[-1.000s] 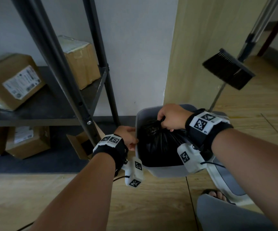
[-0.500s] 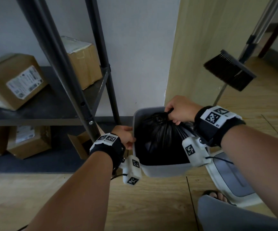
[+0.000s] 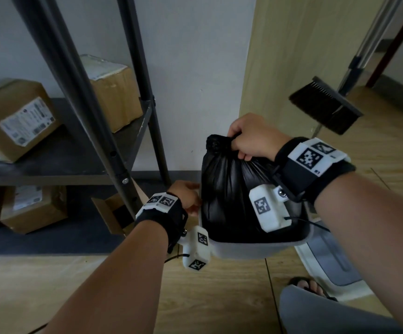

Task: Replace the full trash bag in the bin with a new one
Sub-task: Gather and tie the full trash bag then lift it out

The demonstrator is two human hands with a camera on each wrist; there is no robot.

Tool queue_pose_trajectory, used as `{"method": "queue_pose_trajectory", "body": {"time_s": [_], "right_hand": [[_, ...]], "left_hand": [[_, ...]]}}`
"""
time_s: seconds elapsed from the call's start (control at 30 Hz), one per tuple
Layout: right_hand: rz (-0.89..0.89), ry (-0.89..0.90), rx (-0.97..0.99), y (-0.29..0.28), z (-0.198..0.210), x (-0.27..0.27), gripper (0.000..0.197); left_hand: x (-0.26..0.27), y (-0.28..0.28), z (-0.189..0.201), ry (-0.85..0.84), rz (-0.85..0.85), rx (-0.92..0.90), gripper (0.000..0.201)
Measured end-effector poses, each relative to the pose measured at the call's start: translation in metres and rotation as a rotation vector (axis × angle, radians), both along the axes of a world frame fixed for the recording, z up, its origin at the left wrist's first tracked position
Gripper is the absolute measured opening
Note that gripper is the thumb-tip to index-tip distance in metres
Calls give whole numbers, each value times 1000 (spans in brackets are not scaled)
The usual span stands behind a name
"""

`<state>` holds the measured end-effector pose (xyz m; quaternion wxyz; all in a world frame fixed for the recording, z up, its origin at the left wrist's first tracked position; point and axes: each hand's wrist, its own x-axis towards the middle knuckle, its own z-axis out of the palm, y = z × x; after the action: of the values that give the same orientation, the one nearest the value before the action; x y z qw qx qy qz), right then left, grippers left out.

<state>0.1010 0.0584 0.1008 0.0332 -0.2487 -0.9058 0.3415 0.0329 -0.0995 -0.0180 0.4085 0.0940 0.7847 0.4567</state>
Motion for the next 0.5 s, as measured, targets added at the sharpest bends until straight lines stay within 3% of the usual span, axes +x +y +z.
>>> {"method": "queue_pose_trajectory", "body": {"time_s": [0.17,0.23,0.33,0.5], "right_hand": [[-171,140,-50,20,19,7,20],[-254,260,-48,32,32,7,21],[-354,433,-43,46,51,5,26],[-497,606,88,59,55,4,23]], "left_hand": [[0,-20,-14,35,14,-113,40],[-2,-25,-16,-18,92,-132,36],[-8,-28,-30,-37,59,-189,17],[-15,-39,-58,-159,67,-258,19]]}}
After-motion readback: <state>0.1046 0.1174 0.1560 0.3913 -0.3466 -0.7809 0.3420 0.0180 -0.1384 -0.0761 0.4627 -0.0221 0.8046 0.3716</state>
